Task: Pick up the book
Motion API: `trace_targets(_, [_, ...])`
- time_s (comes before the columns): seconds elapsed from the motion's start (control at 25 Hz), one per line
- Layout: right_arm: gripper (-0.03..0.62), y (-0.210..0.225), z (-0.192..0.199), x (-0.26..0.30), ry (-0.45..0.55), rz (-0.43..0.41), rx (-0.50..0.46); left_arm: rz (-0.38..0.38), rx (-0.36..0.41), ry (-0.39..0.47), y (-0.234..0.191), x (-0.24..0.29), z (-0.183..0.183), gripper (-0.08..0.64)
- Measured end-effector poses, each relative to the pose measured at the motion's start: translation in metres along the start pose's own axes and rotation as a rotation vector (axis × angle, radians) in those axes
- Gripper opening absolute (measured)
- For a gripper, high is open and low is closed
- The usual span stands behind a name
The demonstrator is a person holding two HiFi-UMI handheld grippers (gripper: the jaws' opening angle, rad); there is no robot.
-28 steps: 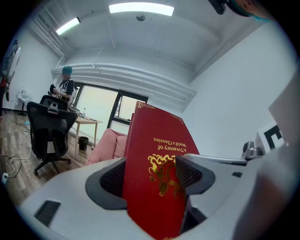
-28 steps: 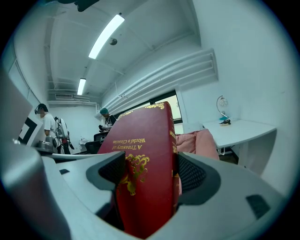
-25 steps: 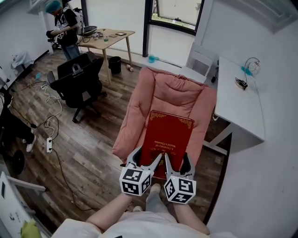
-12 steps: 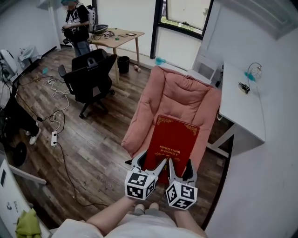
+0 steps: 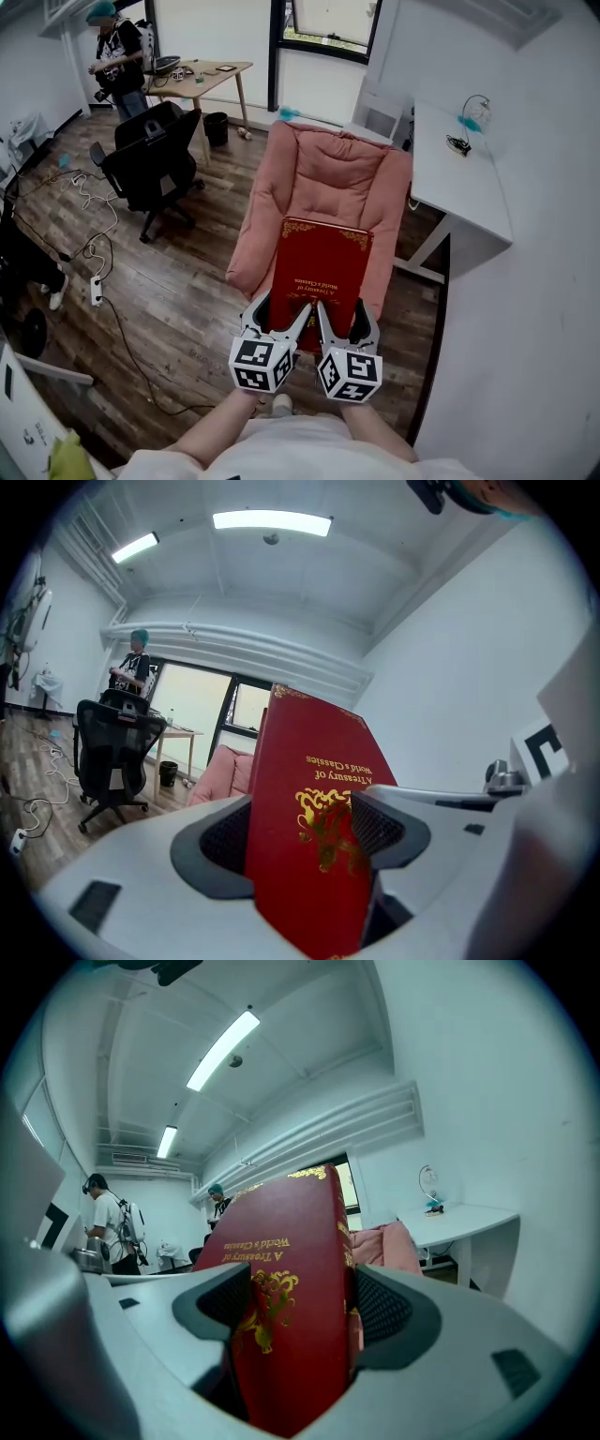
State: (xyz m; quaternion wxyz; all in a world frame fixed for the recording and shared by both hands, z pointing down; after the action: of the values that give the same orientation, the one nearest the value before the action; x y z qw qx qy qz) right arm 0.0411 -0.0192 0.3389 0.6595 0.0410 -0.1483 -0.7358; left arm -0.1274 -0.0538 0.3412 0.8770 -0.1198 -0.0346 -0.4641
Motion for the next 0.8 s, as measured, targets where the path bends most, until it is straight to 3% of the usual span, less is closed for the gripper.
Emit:
trace_targets(0.28, [0.342,0.009,-0.005,-0.037,0.015,-0.026,-0.008,-0.018,0.0,0.018,0.033,-0.024,0.003,0.311])
trace_targets(0.8, [0.342,0.048,0.002,-0.173,0.01,-0.062,-0.004,-0.058,-0.015,0.026,0.15,-0.107,0.039,0.311])
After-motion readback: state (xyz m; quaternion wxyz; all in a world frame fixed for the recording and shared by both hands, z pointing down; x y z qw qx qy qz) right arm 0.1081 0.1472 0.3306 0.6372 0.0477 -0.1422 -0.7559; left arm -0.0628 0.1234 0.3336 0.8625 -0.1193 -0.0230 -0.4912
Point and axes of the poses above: the fingertips, and each gripper's own axes: x forward along the fingers, y to its right, z out of its underside, the point moved 10 cm from there along -x, backward along the fingers, and after that the axes turned 5 degrees about x, right-handed, at the moved point
